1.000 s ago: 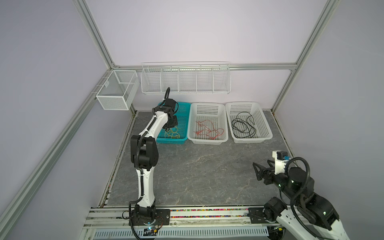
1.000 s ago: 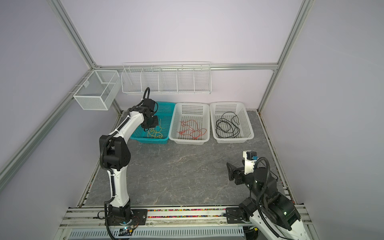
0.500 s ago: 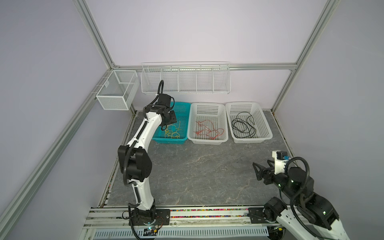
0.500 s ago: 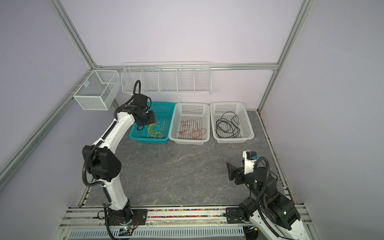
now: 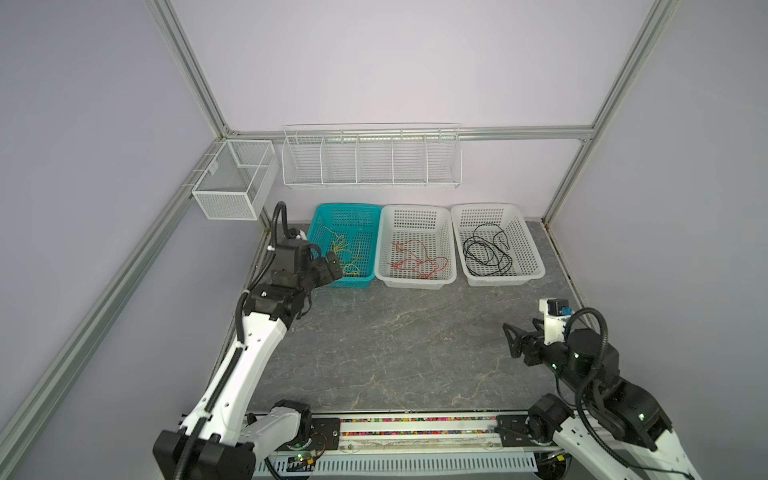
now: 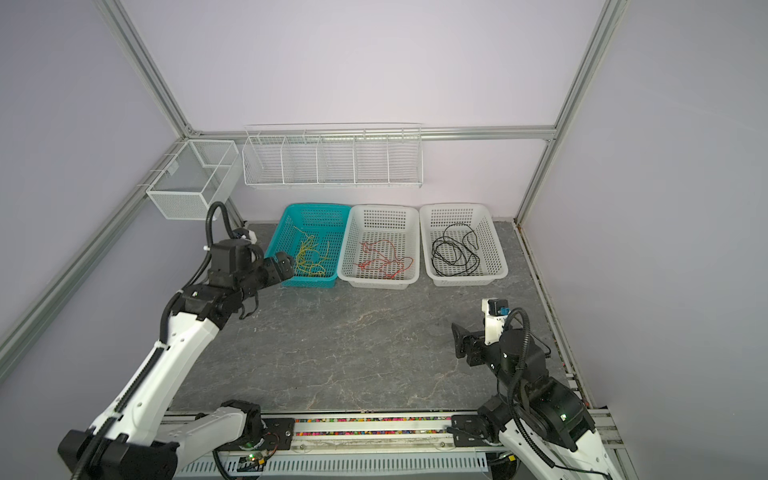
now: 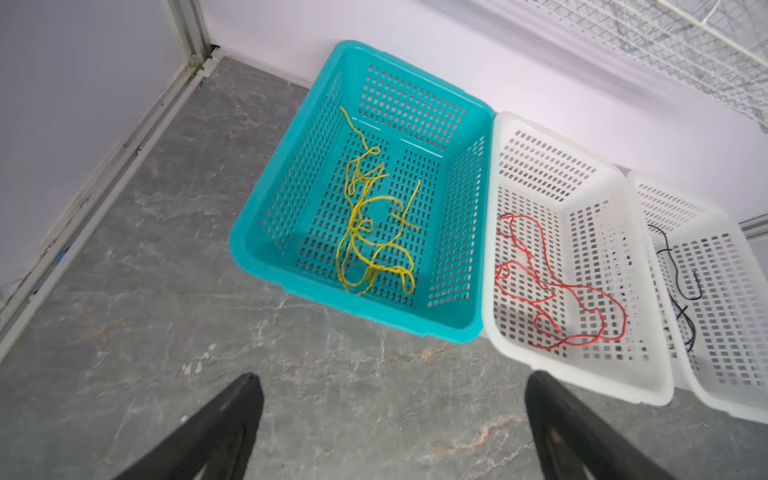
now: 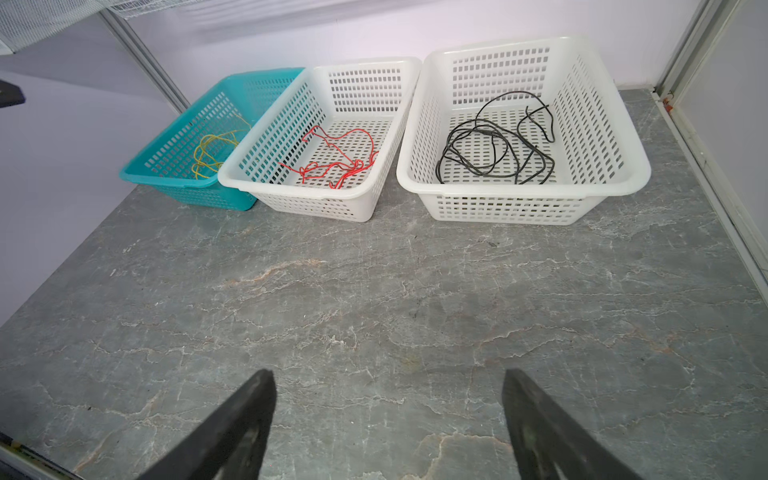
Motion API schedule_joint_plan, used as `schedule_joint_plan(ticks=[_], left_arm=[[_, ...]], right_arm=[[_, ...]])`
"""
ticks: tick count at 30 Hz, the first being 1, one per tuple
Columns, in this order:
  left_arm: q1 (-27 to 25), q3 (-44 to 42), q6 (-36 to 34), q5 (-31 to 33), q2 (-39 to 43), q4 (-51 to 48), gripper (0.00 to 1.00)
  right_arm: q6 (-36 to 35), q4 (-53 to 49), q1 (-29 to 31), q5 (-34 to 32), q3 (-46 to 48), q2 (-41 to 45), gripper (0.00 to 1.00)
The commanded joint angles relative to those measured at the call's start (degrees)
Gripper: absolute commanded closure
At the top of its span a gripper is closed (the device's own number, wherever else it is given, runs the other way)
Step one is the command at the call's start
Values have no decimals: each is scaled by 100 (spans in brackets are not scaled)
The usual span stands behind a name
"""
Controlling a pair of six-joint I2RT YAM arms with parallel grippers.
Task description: Untangle the cables
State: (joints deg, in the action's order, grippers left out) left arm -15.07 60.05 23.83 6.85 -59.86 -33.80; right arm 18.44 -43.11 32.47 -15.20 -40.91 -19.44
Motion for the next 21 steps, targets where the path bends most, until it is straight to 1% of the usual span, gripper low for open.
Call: schedule_joint_plan(ticks=[1, 3, 5, 7, 9, 10, 12, 13, 15, 16, 19, 21], left_arm=[[-21, -906, -144, 450, 673, 942, 1], [-22, -1438, -255, 730, 1052, 1219, 1], [-22, -1823, -512, 774, 1324, 1425, 1], [-22, -2307, -660, 859, 1556, 1890, 1], [-22, -2863, -756, 1098, 1715, 2537, 1], [-11, -3043, -949, 1167, 1807, 2879, 1], [-11, -3104, -1616, 1188, 1702, 3127, 1], [-12, -3043, -1687, 1425, 1500, 3119, 1], [-13, -3010, -1559, 2051, 1156, 3260, 1], [-13, -3058, -1605, 2217, 1023, 3439, 1], [68, -3285, -1755, 2456, 609, 4282, 1], [139, -3476, -2057, 2496, 318, 5015, 1]], right_arm=[[20, 251, 15, 26, -29, -248, 12], [24, 335, 19, 18, -88, -415, 12], [-47, 410, 28, 48, -166, -598, 12], [-139, 536, 31, 101, -189, -776, 12], [-218, 615, 40, 187, -245, -963, 12], [-254, 642, 39, 216, -281, -1034, 12], [-360, 751, 48, 216, -313, -1134, 12], [-382, 829, 48, 171, -300, -1146, 12], [-303, 1078, 47, -59, -177, -1111, 12], [-278, 1199, 48, -92, -105, -1085, 12], [-247, 1535, 47, -58, 80, -1042, 12], [-256, 1625, 56, -98, 147, -1069, 12]])
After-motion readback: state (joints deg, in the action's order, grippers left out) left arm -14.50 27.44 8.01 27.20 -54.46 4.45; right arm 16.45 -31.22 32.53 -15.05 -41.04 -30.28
